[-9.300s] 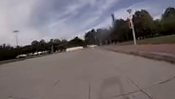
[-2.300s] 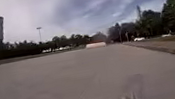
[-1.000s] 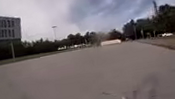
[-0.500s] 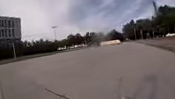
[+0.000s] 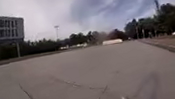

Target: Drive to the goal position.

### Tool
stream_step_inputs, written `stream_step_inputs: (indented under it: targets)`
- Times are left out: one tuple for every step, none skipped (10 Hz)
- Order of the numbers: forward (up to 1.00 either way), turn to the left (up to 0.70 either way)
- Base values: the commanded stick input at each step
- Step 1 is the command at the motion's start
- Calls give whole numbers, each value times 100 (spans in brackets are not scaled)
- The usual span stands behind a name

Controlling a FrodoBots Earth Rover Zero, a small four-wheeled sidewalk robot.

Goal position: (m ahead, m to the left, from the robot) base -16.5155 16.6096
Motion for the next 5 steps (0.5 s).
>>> stream_step_inputs:
  targets:
    - [-72,-19]
    - [0,16]
    - [0,44]
    - [100,27]
    - [100,27]
